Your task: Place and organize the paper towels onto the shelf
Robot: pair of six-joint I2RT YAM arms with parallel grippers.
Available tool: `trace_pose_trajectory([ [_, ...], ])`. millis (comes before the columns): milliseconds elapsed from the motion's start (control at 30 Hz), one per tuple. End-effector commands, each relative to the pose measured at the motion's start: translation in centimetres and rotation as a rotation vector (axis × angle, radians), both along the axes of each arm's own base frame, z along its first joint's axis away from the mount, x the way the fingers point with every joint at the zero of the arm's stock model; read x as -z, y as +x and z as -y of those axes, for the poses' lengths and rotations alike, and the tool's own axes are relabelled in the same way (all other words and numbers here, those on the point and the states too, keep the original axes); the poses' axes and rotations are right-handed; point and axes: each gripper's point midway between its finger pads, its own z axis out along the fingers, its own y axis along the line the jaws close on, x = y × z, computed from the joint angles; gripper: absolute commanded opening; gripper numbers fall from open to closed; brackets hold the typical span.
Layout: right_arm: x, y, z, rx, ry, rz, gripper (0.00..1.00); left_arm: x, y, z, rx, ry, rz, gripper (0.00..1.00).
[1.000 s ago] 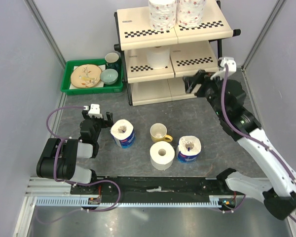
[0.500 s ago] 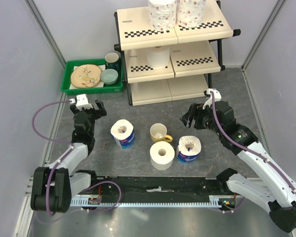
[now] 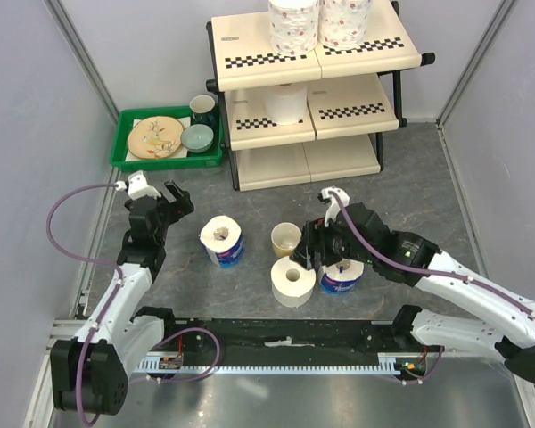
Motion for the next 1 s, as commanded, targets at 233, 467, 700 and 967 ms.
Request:
trace_pose_trajectory([
  [233,2.2,-1.6,-1.8,0.093,-0.179,-0.002,0.79,4.8,-4.9,2.8,0.071,-0.193,-0.151,0.99],
  [467,3.5,-1.6,-1.5,0.172,-0.187,-0.011,0.77,7.1,-5.5,4.9,0.130,-0.309,-0.204,0.99],
  [700,6.3,-1.5,0.3,0.251,-0.244,-0.034,0.73,8.8,-5.7,8.1,0.233,-0.445,-0.232,0.99],
  [967,9.2,-1.8,1.2,0.300,-0.288,-0.076,0.72,9.5,-5.8,11.1,0.324,-0.446,-0.267,0.99],
])
